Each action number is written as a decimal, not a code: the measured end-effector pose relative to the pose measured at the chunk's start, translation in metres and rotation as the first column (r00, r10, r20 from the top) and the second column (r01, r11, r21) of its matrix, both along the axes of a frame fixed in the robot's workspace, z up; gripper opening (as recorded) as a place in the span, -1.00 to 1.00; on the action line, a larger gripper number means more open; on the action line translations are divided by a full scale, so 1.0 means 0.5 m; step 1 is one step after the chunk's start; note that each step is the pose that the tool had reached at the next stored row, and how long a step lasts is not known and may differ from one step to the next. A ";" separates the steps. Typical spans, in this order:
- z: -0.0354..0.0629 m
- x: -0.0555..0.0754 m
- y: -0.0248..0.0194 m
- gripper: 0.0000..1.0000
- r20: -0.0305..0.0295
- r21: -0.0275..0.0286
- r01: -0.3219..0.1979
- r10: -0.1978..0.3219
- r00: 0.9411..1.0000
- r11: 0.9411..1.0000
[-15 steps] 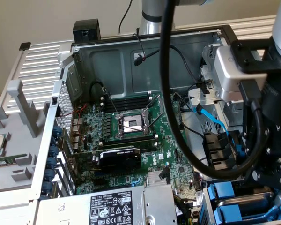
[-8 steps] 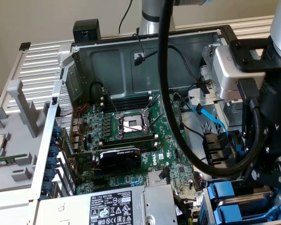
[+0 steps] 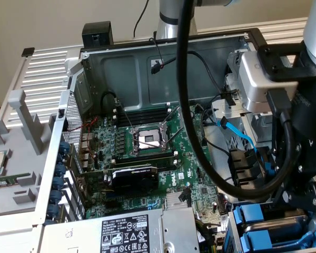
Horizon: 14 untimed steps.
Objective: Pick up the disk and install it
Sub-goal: 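Insert the first disk wire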
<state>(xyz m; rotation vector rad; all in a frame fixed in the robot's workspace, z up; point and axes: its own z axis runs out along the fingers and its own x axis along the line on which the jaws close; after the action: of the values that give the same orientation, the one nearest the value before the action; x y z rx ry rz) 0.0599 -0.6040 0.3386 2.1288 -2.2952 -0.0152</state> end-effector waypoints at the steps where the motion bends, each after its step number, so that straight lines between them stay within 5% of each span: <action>1: 0.000 -0.001 0.0000 -0.66 0.001 0.000 0.000 0.000 1.000 1.000; 14: 0.000 -0.004 0.0000 -0.66 0.011 -0.002 0.000 0.000 1.000 1.000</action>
<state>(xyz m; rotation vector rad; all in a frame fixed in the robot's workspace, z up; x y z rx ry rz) 0.0581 -0.6040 0.3386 2.1332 -2.3003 -0.0007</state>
